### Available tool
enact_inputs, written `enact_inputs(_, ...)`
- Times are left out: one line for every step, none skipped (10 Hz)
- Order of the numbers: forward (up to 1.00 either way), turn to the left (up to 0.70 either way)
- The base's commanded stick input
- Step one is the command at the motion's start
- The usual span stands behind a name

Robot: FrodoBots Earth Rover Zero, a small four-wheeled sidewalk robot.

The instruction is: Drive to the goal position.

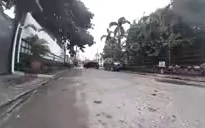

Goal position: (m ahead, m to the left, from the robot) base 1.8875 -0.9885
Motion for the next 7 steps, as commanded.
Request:
enact_inputs(0.70, 0.00)
enact_inputs(0.70, 0.00)
enact_inputs(0.70, 0.00)
enact_inputs(0.70, 0.00)
enact_inputs(0.70, 0.00)
enact_inputs(0.70, 0.00)
enact_inputs(0.70, 0.00)
